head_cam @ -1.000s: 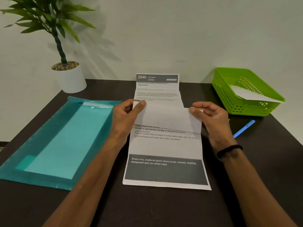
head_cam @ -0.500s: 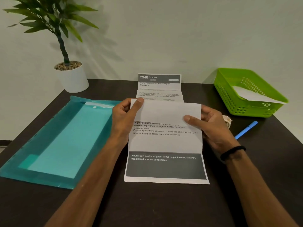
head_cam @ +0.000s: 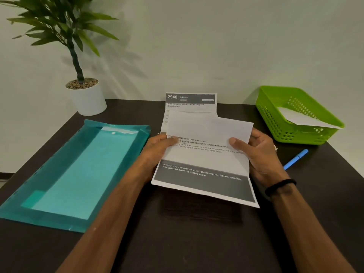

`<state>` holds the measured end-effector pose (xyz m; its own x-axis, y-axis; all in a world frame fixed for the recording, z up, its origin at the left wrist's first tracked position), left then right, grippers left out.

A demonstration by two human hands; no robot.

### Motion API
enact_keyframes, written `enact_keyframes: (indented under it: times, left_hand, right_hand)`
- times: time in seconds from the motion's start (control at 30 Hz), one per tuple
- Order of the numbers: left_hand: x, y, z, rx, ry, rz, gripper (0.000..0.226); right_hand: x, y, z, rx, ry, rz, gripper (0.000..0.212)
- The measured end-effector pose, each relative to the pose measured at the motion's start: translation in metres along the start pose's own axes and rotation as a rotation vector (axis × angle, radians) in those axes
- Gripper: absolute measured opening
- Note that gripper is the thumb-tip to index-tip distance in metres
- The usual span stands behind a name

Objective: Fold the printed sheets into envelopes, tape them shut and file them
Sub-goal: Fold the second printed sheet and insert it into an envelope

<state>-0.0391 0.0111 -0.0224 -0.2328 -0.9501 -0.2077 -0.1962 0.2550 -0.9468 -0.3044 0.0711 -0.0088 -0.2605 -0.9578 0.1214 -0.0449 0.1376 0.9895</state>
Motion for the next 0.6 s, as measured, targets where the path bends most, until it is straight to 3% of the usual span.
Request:
enact_keyframes:
  times: [0.27,0.43,0.6]
  left_hand:
    - [-0.001,0.004,0.001,-0.270,0.020,0.129,0.018]
    - [-0.004,0.004,0.005,-0.342,-0.069,0.142,0.016]
    - [-0.008,-0.003,0.004,-0.381,-0.049,0.177,0.043]
  right_hand:
    - [0.001,0.006,0.000,-0.078,-0.039,0.053,0.028]
    - [0.000,0.006,-0.004,-0.155,-0.019,0.096,0.021]
    - [0.000,0.010,-0.007,-0.274,0.039,0.229,0.030]
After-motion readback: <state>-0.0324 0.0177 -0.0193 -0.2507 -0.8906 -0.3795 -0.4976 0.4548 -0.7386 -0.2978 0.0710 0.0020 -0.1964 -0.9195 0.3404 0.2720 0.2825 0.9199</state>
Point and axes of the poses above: each hand's wrist, its own x-axis towards the middle knuckle, its own z-axis out of the back of the hand, y = z × x, the point moved 6 cm from there along x, towards the middle knuckle, and after that the axes turned 7 degrees about -x, right-handed, at the moved point
